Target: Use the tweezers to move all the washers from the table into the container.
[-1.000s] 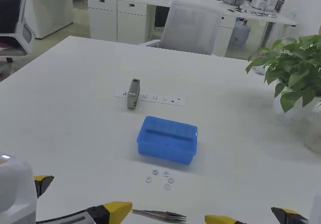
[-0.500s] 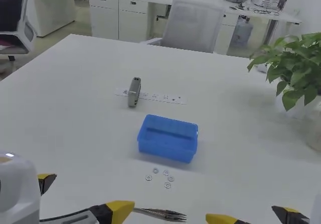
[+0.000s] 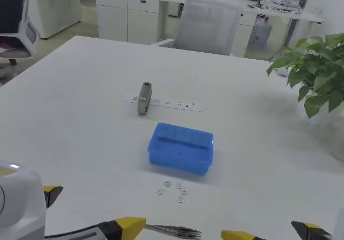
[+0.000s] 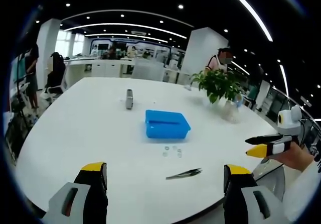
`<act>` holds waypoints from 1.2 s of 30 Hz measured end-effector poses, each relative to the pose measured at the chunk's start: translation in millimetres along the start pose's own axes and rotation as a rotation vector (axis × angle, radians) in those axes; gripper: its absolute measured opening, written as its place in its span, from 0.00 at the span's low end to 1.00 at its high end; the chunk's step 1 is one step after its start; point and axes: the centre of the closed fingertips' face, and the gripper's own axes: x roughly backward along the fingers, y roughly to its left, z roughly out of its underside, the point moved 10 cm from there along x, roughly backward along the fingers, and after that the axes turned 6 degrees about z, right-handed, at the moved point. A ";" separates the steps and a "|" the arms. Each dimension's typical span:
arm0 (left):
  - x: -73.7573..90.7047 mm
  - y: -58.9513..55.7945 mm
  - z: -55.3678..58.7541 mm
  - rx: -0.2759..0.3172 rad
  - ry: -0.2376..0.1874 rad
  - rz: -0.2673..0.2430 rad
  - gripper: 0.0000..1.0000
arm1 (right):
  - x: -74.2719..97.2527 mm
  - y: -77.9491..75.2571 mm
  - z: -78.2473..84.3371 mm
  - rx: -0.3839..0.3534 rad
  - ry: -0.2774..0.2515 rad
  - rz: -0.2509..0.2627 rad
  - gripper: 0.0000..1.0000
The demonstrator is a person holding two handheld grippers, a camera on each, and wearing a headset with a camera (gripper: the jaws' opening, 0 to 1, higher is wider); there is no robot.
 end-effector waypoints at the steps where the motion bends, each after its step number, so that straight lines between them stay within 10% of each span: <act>1: -1.1 0.2 -0.3 -0.001 0.002 0.001 0.99 | -0.5 -0.1 -0.3 0.000 0.000 0.000 0.92; 12: -12.9 5.3 0.0 -0.013 0.020 0.017 0.99 | -9.4 -5.3 -4.1 0.010 0.014 0.004 0.91; 17: -25.8 4.4 1.5 -0.082 0.041 0.128 0.84 | -16.3 -5.2 -4.1 0.034 0.038 -0.002 0.90; 26: -64.7 9.6 10.2 -0.214 0.189 0.332 0.43 | -24.0 -8.1 1.4 0.054 0.094 -0.010 0.90; 36: -122.5 21.4 39.1 -0.298 0.375 0.444 0.30 | -32.0 -16.0 3.4 0.040 0.128 -0.002 0.89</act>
